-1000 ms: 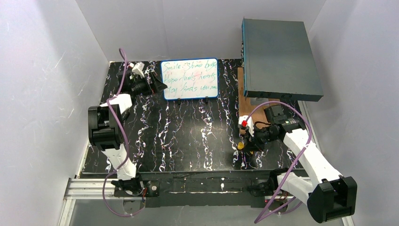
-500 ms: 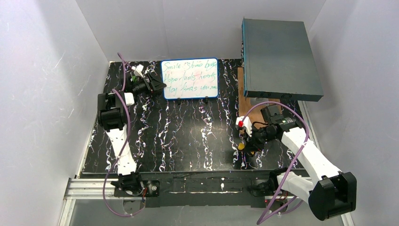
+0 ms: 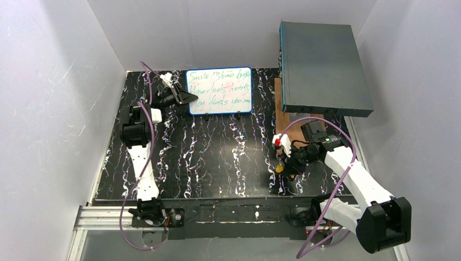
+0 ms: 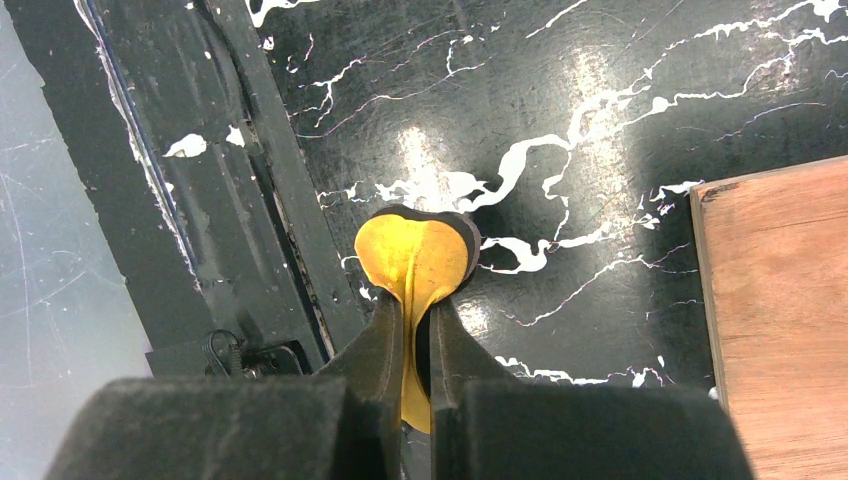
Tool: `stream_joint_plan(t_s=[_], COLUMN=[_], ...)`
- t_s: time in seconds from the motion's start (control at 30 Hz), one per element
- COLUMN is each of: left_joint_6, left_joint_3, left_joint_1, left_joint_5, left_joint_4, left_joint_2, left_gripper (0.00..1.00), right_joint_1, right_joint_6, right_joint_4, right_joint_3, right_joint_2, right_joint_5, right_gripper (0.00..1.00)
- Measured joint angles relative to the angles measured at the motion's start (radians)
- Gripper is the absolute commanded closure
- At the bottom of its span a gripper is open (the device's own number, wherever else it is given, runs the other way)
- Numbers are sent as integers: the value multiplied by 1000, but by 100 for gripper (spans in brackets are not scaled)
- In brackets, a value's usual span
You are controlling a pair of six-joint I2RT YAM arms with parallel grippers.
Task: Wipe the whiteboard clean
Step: Pick up the whiteboard eraser from the center of the board.
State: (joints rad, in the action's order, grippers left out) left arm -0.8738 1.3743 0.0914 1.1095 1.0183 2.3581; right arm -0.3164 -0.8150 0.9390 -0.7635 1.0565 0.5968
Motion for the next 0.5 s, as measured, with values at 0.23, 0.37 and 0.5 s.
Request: stream_joint_plan(t_s=[0.23,0.37,0.5], left_joint_6=[-75,-80,-80], left_joint_3=[-5,-13,-21], left_joint_1=[-6,-13,-8], left_joint_5=[70,70,66], left_joint_4=[165,194,184], left_joint_2=[-7,-39,-59], left_gripper=[100,100,100], right_joint_1=[0,0,0], right_joint_6=[1,1,1], right_joint_4=[0,0,0], right_joint_3=[0,0,0], right_joint_2=[0,0,0], right_joint_5=[0,0,0], right_gripper=[99,99,99])
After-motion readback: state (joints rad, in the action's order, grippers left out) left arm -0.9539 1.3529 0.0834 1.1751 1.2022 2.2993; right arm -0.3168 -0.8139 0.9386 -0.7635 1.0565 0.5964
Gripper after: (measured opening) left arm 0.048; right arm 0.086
